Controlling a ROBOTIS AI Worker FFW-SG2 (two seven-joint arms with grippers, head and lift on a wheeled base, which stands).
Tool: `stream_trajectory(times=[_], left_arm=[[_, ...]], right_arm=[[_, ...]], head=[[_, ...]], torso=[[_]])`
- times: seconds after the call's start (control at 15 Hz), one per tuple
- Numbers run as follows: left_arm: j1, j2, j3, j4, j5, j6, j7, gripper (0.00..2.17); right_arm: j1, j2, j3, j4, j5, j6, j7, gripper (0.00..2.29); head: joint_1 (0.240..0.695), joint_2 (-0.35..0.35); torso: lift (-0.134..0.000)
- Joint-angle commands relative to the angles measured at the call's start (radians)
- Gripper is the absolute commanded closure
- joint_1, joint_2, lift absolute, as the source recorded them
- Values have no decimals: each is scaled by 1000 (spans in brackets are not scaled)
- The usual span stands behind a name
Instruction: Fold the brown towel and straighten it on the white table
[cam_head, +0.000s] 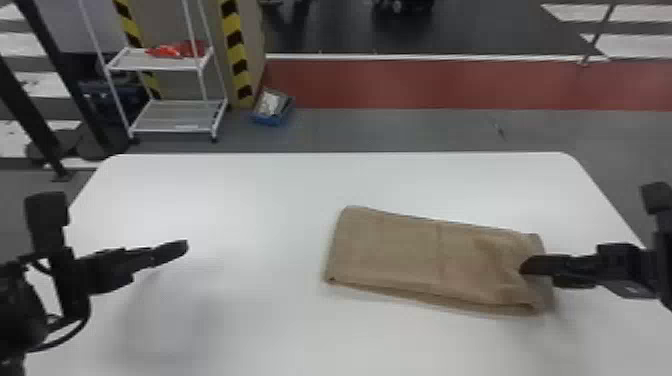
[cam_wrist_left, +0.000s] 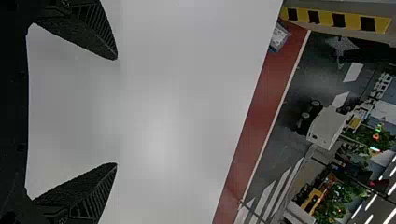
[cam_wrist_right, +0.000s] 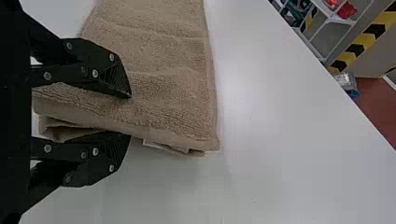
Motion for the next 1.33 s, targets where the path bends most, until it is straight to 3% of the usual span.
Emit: stream_trajectory(times=[0.0, 0.2, 0.47, 0.73, 1.0, 1.13, 1.27], left_arm=[[0, 0, -2, 0, 0, 0, 0, 66], [0, -2, -2, 0, 0, 0, -1, 66], [3, -2, 5, -9, 1, 3, -4, 66], [3, 0, 6, -8, 0, 3, -4, 66], [0, -2, 5, -9, 0, 3, -4, 70], [1, -2, 6, -9, 0, 3, -4, 70], [1, 0, 6, -9, -2, 3, -4, 70]], right_arm=[[-1, 1, -16, 3, 1, 8, 12, 1251], [0, 3, -58, 20, -12, 8, 48, 1305], [8, 6, -162, 8, -19, 8, 141, 1305], [17, 1, -305, -106, -44, 8, 264, 1305], [3, -16, -328, -161, -164, 8, 264, 1305], [-9, 7, -280, -163, -165, 8, 248, 1305], [-35, 52, -245, -155, -165, 8, 190, 1305]], head=[[695, 14], [695, 11], [695, 10], [695, -10], [695, -42], [695, -39], [695, -25]], torso=[[-124], [-124], [-124], [-124], [-124], [-124], [-124]])
